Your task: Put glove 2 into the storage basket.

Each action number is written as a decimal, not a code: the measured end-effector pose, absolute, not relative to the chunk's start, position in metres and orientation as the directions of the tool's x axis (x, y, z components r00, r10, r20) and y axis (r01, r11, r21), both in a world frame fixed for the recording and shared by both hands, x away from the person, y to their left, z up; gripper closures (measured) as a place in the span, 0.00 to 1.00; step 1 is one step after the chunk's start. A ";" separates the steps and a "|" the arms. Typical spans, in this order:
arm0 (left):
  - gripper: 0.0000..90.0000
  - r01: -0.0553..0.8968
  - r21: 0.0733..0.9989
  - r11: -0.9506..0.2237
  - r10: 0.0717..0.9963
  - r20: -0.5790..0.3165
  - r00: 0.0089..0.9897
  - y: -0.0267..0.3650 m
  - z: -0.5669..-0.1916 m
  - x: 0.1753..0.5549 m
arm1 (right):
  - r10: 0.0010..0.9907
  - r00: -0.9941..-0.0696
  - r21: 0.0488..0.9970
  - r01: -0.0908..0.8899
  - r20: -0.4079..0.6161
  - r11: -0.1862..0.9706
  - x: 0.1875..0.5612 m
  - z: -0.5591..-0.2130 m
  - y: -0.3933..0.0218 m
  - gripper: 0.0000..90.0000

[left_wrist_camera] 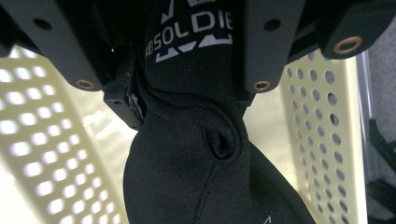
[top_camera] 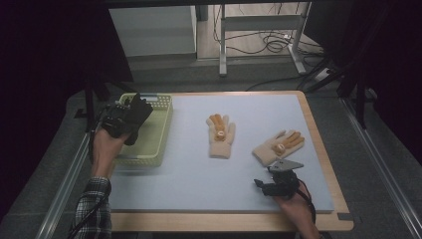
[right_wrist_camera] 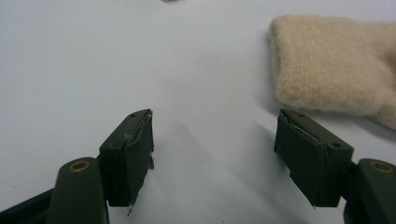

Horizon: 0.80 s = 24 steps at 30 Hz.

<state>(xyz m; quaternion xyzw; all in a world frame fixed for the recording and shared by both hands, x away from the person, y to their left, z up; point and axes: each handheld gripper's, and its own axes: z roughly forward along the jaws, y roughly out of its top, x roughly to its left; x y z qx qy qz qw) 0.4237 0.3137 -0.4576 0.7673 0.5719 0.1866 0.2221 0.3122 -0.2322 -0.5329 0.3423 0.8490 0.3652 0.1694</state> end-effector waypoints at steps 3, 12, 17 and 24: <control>0.64 0.816 0.521 -0.249 0.963 0.045 0.265 0.317 -0.465 0.431 | 0.705 -0.708 0.736 0.457 -0.038 0.499 0.312 -0.533 -0.232 0.31; 0.63 0.866 0.445 -0.229 0.970 0.032 0.240 0.327 -0.484 0.451 | 0.705 -0.708 0.736 0.457 -0.037 0.499 0.312 -0.533 -0.232 0.31; 0.62 0.901 0.376 -0.215 0.976 0.045 0.214 0.331 -0.496 0.459 | 0.705 -0.708 0.736 0.457 -0.038 0.499 0.312 -0.533 -0.232 0.31; 0.40 0.916 0.330 -0.229 0.973 0.099 0.208 0.327 -0.503 0.465 | 0.705 -0.708 0.736 0.457 -0.038 0.499 0.312 -0.533 -0.232 0.31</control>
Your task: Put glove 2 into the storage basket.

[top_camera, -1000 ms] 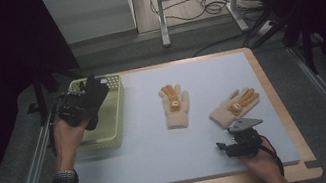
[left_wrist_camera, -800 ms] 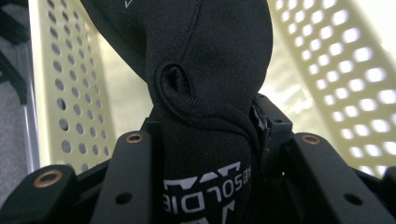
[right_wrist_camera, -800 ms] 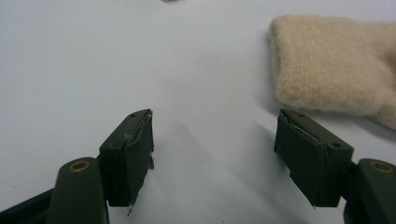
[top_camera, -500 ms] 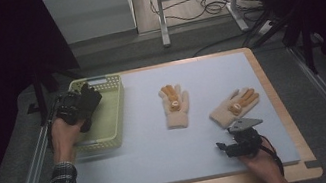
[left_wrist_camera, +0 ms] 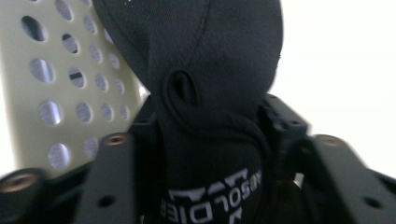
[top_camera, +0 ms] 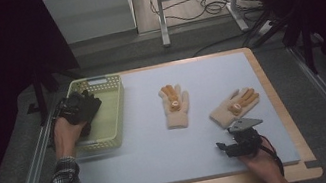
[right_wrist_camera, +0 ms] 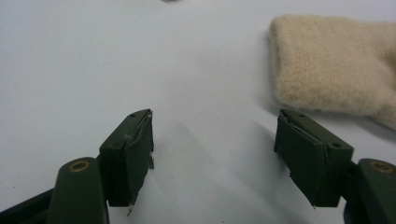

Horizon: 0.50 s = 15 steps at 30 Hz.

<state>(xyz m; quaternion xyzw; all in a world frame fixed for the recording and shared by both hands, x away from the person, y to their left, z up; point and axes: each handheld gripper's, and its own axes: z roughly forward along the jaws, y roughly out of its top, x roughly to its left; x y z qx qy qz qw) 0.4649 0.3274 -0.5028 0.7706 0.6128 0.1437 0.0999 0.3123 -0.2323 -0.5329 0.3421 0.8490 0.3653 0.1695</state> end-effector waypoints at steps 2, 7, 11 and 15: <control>0.27 0.916 0.337 -0.219 0.975 0.097 0.198 0.329 -0.503 0.465 | 0.705 -0.709 0.736 0.457 -0.037 0.499 0.312 -0.533 -0.232 0.31; 0.13 0.910 0.357 -0.212 0.977 0.072 0.200 0.328 -0.497 0.461 | 0.705 -0.708 0.736 0.457 -0.038 0.499 0.312 -0.533 -0.232 0.31; 0.06 0.898 0.374 -0.232 0.973 0.095 0.211 0.326 -0.488 0.454 | 0.705 -0.708 0.736 0.457 -0.038 0.499 0.312 -0.533 -0.232 0.31; 0.05 0.887 0.405 -0.221 0.975 0.065 0.214 0.332 -0.480 0.448 | 0.705 -0.708 0.736 0.458 -0.038 0.499 0.312 -0.533 -0.232 0.31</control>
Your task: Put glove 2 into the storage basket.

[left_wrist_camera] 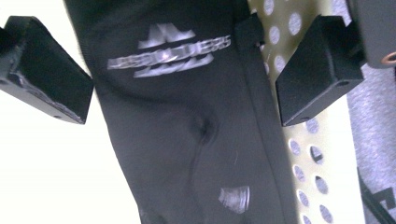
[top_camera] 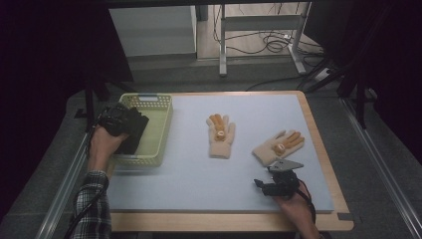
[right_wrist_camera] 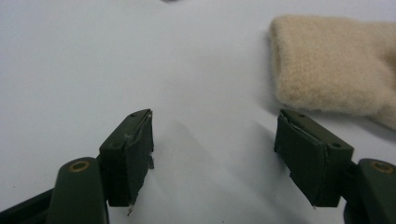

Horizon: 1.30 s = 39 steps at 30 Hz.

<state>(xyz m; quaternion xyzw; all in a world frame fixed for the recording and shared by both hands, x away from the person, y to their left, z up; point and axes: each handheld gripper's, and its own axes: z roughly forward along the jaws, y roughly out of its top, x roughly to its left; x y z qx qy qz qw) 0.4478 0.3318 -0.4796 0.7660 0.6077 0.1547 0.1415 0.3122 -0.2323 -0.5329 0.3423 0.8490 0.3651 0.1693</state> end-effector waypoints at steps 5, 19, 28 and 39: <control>0.05 0.876 0.435 -0.208 0.976 0.028 0.217 0.338 -0.475 0.441 | 0.705 -0.708 0.736 0.457 -0.038 0.499 0.312 -0.533 -0.232 0.31; 0.04 0.758 0.610 -0.232 0.938 -0.066 0.340 0.326 -0.452 0.414 | 0.705 -0.708 0.736 0.457 -0.038 0.499 0.312 -0.533 -0.232 0.31; 0.02 0.662 0.694 -0.281 0.891 -0.067 0.449 0.293 -0.444 0.394 | 0.705 -0.708 0.736 0.458 -0.038 0.499 0.312 -0.533 -0.232 0.31; 0.03 0.543 0.764 -0.348 0.818 -0.035 0.574 0.248 -0.436 0.371 | 0.704 -0.709 0.734 0.458 -0.039 0.502 0.312 -0.533 -0.232 0.31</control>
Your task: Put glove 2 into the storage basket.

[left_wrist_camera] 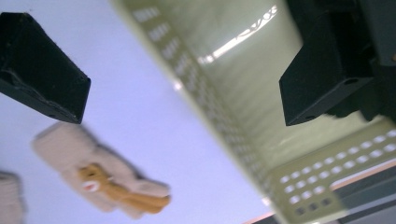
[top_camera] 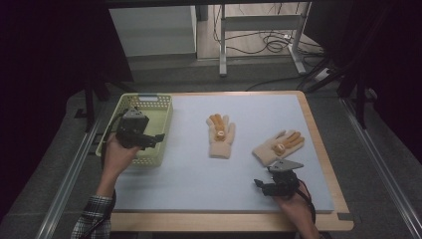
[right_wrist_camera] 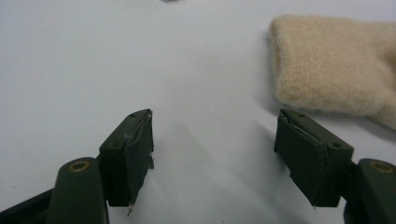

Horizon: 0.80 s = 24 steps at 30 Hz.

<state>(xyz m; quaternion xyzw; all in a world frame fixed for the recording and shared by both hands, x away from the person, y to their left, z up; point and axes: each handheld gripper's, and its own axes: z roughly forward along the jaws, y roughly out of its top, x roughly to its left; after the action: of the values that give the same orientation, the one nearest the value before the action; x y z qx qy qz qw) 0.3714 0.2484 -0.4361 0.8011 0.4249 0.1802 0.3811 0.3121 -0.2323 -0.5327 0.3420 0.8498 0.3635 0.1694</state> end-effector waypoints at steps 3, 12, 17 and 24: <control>0.02 0.525 0.768 -0.368 0.799 -0.028 0.601 0.237 -0.436 0.367 | 0.704 -0.709 0.734 0.458 -0.039 0.502 0.312 -0.533 -0.232 0.31; 0.02 0.464 0.780 -0.421 0.740 -0.001 0.673 0.199 -0.438 0.352 | 0.705 -0.708 0.733 0.459 -0.038 0.501 0.312 -0.533 -0.232 0.31; 0.02 0.436 0.784 -0.441 0.709 0.007 0.705 0.182 -0.444 0.340 | 0.705 -0.708 0.733 0.459 -0.039 0.501 0.312 -0.533 -0.232 0.31; 0.02 0.425 0.781 -0.457 0.677 -0.004 0.736 0.163 -0.465 0.326 | 0.707 -0.707 0.734 0.460 -0.038 0.500 0.312 -0.533 -0.232 0.31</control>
<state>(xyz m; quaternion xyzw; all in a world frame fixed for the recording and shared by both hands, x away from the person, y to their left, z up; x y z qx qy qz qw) 0.3264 0.1629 -0.4652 0.8392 0.3284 0.1561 0.4044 0.3119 -0.2321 -0.5326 0.3435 0.8492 0.3636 0.1694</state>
